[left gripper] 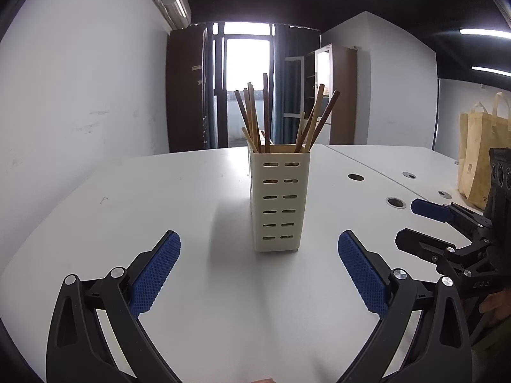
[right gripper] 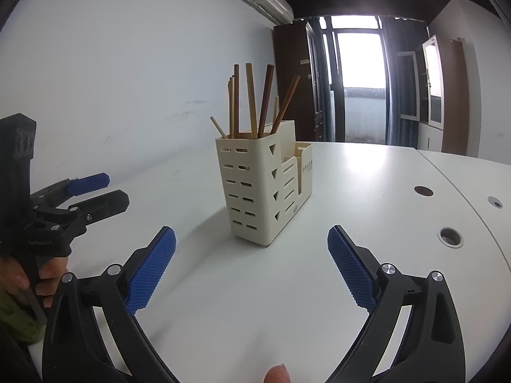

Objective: Organize utensils

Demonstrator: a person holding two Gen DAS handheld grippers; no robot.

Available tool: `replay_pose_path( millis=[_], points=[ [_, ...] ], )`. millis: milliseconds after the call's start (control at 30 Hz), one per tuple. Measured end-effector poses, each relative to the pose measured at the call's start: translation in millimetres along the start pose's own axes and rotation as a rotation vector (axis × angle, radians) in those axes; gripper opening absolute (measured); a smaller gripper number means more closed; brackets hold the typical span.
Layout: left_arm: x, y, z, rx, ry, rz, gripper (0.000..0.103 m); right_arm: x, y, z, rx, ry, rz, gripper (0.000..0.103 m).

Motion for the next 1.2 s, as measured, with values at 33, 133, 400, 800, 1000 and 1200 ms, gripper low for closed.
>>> replay_pose_path(
  millis=[33,133,400,800,1000,1200],
  points=[
    [0.2,0.0,-0.4,0.000,0.001,0.001,0.097,0.3,0.3,-0.4,0.000,0.001,0.001,0.097],
    [0.5,0.0,-0.9,-0.002,0.004,0.002,0.097,0.6,0.6,-1.4,0.001,0.005,0.004,0.097],
    [-0.1,-3.5,-2.0,0.013,0.002,0.002,0.097,-0.5,4.9,-1.3,-0.017,0.009,0.007,0.097],
    [-2.0,-6.7,-2.9,0.022,-0.002,-0.005,0.097,-0.4,1.5,-0.6,-0.006,0.003,-0.002,0.098],
    [1.5,-8.1,-6.6,0.022,0.017,-0.014,0.097,1.4,4.3,-0.7,-0.015,0.007,0.004,0.098],
    [0.6,-9.0,-6.5,0.023,0.016,-0.015,0.097,2.7,7.4,-1.7,-0.021,0.009,0.011,0.098]
  ],
)
Point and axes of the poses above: each gripper's, at about its wrist camera, not at the fingertips, and x roughly the way its jaws point, y to its left, z to its top, the point moved 10 cm from there along x, roughly the way its jaws point, and after that the axes turned 11 degrees about -x, right-handed, at the moved point
